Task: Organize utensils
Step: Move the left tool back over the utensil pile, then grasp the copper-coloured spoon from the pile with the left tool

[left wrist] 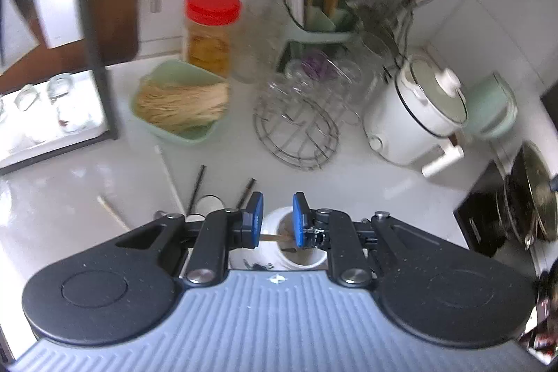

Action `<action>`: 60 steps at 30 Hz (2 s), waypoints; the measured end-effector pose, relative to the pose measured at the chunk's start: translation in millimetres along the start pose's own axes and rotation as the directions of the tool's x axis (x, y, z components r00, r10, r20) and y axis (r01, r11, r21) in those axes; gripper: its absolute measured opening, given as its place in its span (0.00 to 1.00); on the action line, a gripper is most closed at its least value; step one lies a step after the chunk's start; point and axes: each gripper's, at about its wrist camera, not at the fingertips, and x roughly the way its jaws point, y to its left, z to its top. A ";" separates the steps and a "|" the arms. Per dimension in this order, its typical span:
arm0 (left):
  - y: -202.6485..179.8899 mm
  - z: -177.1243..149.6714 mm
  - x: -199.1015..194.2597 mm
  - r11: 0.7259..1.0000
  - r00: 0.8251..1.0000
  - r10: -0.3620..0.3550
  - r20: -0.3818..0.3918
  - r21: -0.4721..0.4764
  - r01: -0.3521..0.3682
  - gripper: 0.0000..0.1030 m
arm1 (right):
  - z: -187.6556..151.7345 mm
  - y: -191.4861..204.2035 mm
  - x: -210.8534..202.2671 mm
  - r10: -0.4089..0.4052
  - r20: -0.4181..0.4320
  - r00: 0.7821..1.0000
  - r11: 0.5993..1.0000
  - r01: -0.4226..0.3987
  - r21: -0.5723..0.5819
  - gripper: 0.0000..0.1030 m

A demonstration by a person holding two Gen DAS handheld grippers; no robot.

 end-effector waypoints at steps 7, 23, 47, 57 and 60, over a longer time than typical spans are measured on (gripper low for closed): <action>32.4 -15.2 -25.0 0.995 0.991 0.066 0.113 -0.088 -0.056 0.20 | 1.7 -0.1 0.7 -0.002 -0.012 1.000 1.000 0.002 -0.005 0.88; 82.6 -101.9 -14.5 0.965 0.982 0.137 0.132 -0.241 -0.103 0.20 | -0.9 -0.6 -4.0 0.000 -0.027 1.000 1.000 0.000 -0.007 0.88; 111.2 -125.1 91.0 0.950 0.973 0.231 0.000 -0.218 -0.225 0.38 | 1.9 -1.8 -8.2 -0.030 -0.098 0.995 0.999 0.033 0.028 0.88; 106.1 -111.7 125.0 0.950 0.957 0.291 -0.003 -0.114 -0.290 0.41 | 2.8 -3.3 -8.5 -0.016 -0.106 0.994 0.999 0.019 0.027 0.88; 106.5 -109.5 131.9 0.947 0.952 0.305 -0.009 -0.100 -0.304 0.41 | 2.7 -3.3 -8.5 -0.015 -0.106 0.994 0.999 0.018 0.027 0.88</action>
